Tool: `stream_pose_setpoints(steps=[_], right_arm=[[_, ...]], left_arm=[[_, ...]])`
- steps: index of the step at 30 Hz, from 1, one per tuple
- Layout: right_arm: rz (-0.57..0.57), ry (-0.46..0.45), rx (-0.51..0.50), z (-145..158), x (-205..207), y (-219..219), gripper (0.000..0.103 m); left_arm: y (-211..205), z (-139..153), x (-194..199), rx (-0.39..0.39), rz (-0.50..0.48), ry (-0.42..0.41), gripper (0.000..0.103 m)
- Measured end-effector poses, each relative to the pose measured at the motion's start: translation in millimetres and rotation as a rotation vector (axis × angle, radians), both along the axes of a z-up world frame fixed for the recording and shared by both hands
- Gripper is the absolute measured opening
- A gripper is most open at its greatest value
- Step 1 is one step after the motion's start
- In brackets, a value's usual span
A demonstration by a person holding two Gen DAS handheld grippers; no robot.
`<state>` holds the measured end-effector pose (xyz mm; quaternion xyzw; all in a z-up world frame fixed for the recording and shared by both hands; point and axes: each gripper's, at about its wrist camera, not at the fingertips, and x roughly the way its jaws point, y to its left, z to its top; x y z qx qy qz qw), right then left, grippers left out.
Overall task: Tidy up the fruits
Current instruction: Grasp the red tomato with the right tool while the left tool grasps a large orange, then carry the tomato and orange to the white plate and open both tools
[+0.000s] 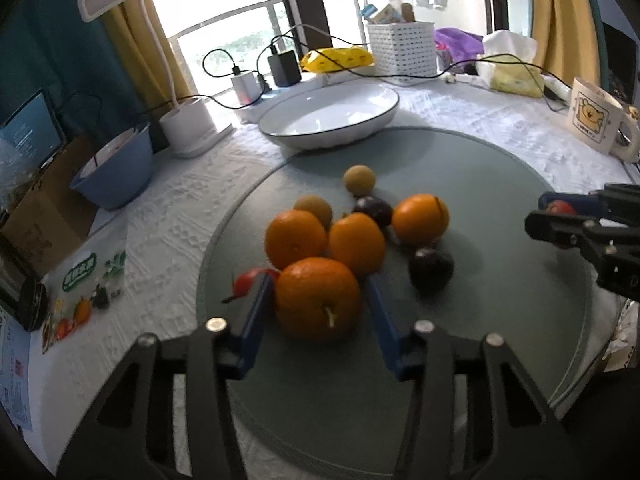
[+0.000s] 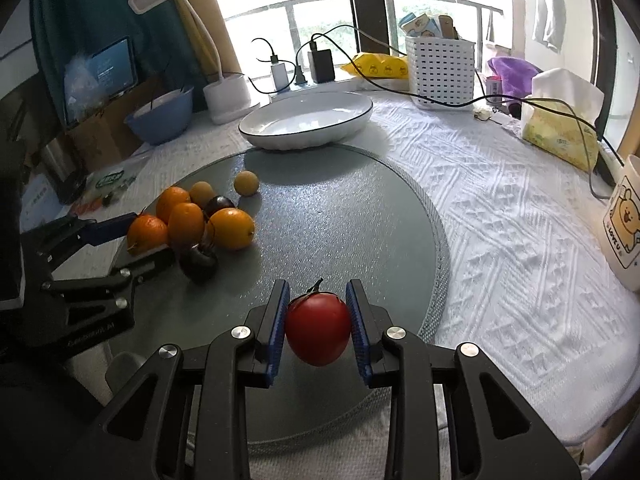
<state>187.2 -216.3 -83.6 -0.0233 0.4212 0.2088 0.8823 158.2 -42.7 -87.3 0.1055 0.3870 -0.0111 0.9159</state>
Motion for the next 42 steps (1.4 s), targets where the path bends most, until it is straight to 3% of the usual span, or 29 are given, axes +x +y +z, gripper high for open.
stream_pose_setpoints(steps=[4, 7, 12, 25, 42], right_arm=[[0.004, -0.010, 0.006, 1.2, 3.5, 1.0, 0.032], [0.004, -0.022, 0.007, 4.7, 6.6, 1.7, 0.031], [0.018, -0.051, -0.008, 12.9, 16.6, 5.0, 0.032], [0.047, -0.147, -0.019, 35.4, 59.5, 19.2, 0.032], [0.066, -0.213, -0.033, 40.2, 137.7, 38.7, 0.031]], left_arm=[[4.1, 1.5, 2.2, -0.027, -0.003, 0.007, 0.045], [13.1, 8.9, 4.4, -0.145, -0.008, 0.012, 0.045], [17.0, 30.2, 5.6, -0.181, -0.015, -0.061, 0.045], [35.0, 61.7, 45.3, -0.243, -0.022, -0.159, 0.045], [27.1, 59.3, 130.0, -0.273, -0.062, -0.153, 0.045]])
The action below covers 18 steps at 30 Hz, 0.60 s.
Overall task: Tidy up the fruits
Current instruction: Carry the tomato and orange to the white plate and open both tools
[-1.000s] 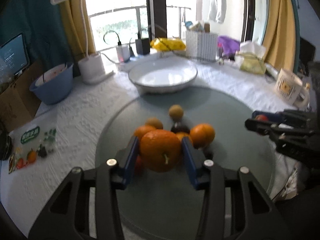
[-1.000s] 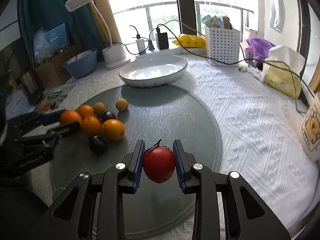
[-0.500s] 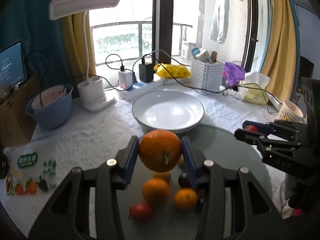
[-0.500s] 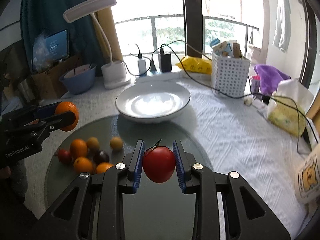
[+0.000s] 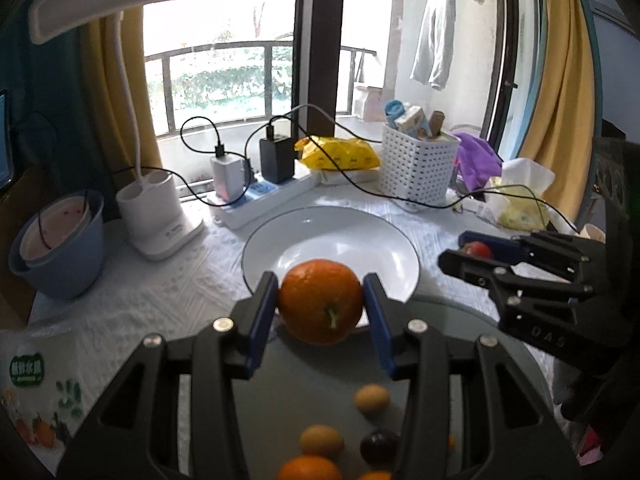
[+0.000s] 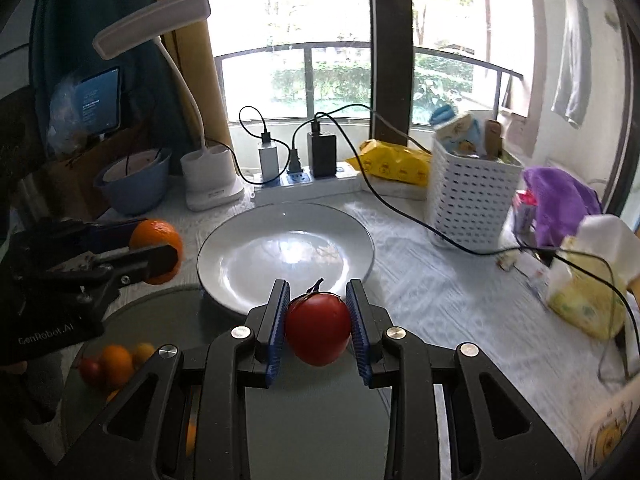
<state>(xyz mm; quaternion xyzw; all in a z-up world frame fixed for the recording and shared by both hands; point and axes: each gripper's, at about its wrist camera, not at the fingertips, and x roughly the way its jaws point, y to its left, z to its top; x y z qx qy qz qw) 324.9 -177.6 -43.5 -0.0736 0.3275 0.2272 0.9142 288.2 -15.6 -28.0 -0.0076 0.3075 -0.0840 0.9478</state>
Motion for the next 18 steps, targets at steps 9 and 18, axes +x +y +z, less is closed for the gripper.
stream_pose_setpoints(steps=[9, 18], right_arm=[[0.018, 0.030, -0.014, -10.1, 42.8, 18.3, 0.032], [0.018, 0.045, -0.011, -14.0, 59.4, 20.9, 0.032]], left_arm=[[1.2, -7.0, 33.0, 0.033, 0.024, 0.026, 0.045], [9.1, -15.2, 53.3, -0.001, 0.029, 0.083, 0.046]])
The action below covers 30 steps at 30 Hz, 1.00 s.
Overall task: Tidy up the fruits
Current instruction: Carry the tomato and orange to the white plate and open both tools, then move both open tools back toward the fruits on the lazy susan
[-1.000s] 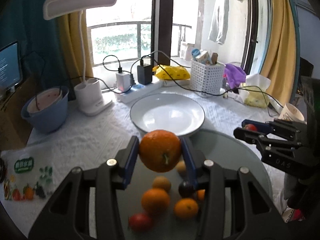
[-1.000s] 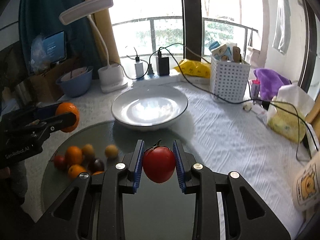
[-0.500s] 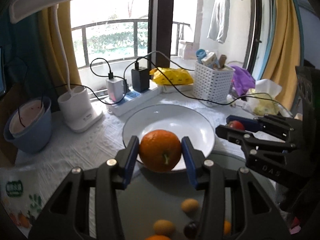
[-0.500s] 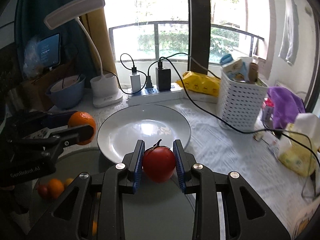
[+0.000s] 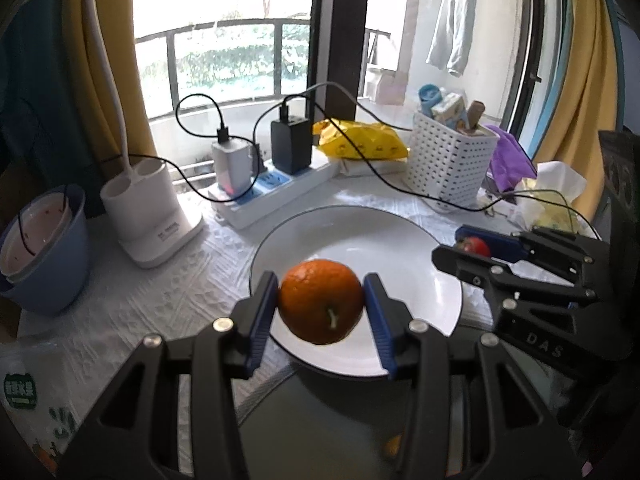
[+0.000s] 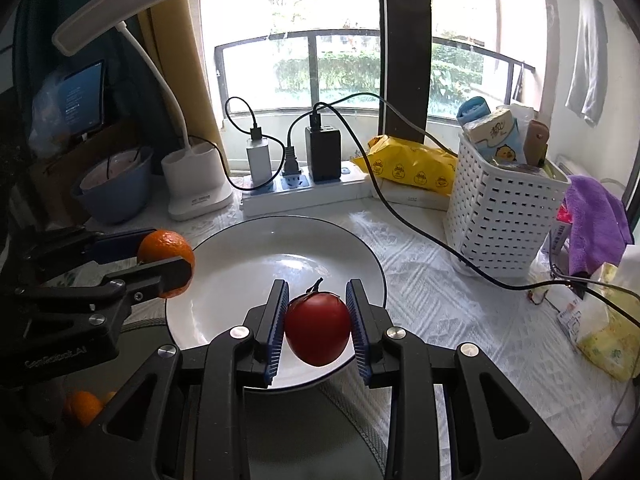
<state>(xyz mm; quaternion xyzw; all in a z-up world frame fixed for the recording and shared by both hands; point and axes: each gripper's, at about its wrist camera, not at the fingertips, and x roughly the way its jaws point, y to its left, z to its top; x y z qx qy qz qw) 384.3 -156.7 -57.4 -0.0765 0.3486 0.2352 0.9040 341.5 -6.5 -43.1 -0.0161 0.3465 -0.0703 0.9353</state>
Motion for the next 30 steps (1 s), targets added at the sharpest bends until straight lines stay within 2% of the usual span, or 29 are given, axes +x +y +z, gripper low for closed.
stream_pose_setpoints(steps=[2, 4, 6, 11, 13, 14, 15, 30], right_arm=[[0.000, -0.001, -0.002, 0.9, -1.0, -0.5, 0.035], [-0.005, -0.004, -0.002, 2.4, -1.8, -1.2, 0.049], [-0.012, -0.011, 0.003, 4.5, -2.8, -2.3, 0.053], [-0.027, -0.022, 0.002, 9.5, -8.1, -3.1, 0.053], [-0.029, -0.023, 0.004, 11.5, -10.6, -2.5, 0.054], [-0.030, -0.025, 0.004, 12.7, -12.7, -2.4, 0.054], [-0.029, -0.027, 0.005, 13.6, -14.7, -2.4, 0.054], [-0.037, -0.060, -0.001, 32.8, -60.7, -5.0, 0.054]], left_arm=[[-0.5, 0.4, 0.7, -0.002, -0.002, 0.003, 0.046], [-0.8, 1.2, -0.3, -0.001, -0.003, 0.004, 0.046], [-1.1, 4.5, -4.1, -0.002, -0.004, -0.013, 0.048], [-0.8, 13.6, -13.3, 0.001, 0.002, -0.045, 0.049], [0.3, 15.9, -16.8, -0.005, 0.005, -0.049, 0.056], [1.1, 17.3, -19.2, -0.011, 0.007, -0.053, 0.065], [1.9, 18.9, -22.1, -0.019, 0.009, -0.058, 0.067], [5.6, 39.0, -71.0, -0.027, 0.030, -0.113, 0.068]])
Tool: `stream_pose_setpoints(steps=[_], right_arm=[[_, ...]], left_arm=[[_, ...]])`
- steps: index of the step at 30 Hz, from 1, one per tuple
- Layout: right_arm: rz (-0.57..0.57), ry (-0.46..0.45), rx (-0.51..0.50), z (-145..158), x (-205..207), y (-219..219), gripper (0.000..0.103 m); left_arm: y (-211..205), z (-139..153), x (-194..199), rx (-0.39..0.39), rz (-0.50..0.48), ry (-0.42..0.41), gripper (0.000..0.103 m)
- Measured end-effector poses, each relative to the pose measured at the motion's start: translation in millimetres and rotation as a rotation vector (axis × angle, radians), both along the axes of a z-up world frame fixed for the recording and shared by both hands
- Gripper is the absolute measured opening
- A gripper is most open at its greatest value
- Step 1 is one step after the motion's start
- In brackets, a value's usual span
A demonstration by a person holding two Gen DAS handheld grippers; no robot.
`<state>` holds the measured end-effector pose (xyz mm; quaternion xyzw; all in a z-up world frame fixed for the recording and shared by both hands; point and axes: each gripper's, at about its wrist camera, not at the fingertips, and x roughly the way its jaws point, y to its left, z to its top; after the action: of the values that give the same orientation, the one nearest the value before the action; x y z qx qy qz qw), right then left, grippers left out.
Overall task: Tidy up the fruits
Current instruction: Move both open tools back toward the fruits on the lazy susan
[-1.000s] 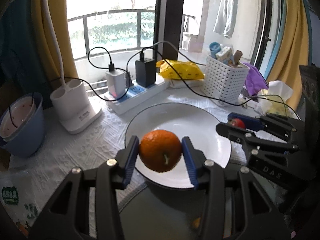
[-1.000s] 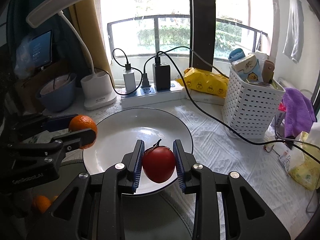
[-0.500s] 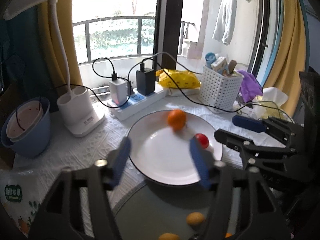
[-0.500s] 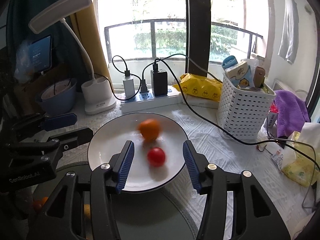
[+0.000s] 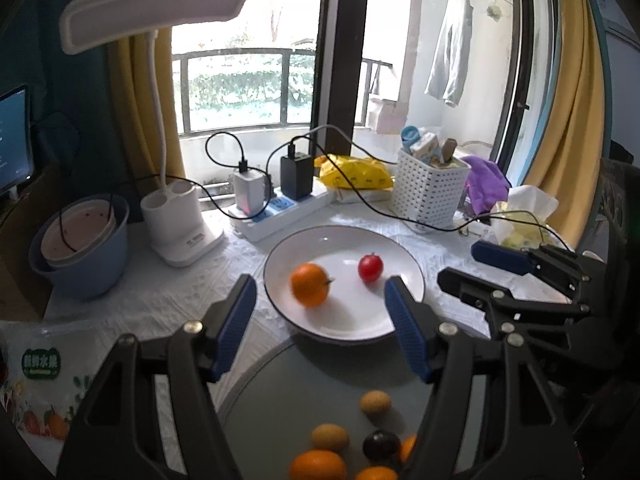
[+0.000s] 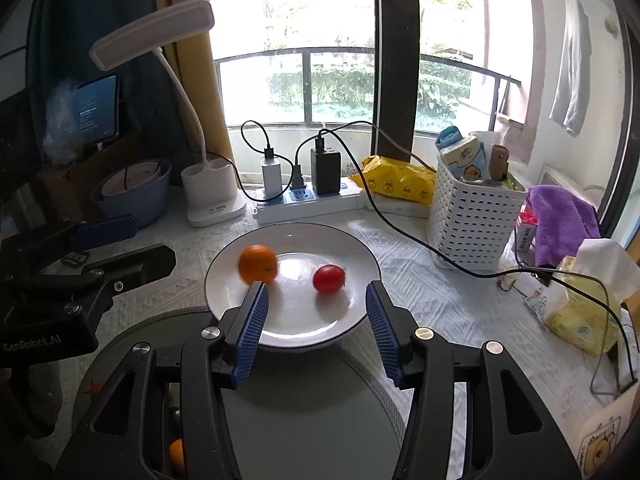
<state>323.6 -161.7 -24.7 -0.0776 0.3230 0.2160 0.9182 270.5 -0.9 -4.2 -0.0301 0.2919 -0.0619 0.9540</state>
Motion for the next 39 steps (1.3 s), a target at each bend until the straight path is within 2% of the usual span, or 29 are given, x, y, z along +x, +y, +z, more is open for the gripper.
stream_pose_setpoints(steps=[20, 39], right_arm=[[-0.001, -0.019, 0.001, 8.4, -61.3, -5.3, 0.054], [-0.010, 0.025, -0.016, -10.3, -101.3, -19.9, 0.054]], left_arm=[[-2.4, 0.6, -61.5, 0.005, 0.009, -0.018, 0.068], [-13.1, -31.8, -104.1, 0.041, 0.012, 0.053, 0.068]])
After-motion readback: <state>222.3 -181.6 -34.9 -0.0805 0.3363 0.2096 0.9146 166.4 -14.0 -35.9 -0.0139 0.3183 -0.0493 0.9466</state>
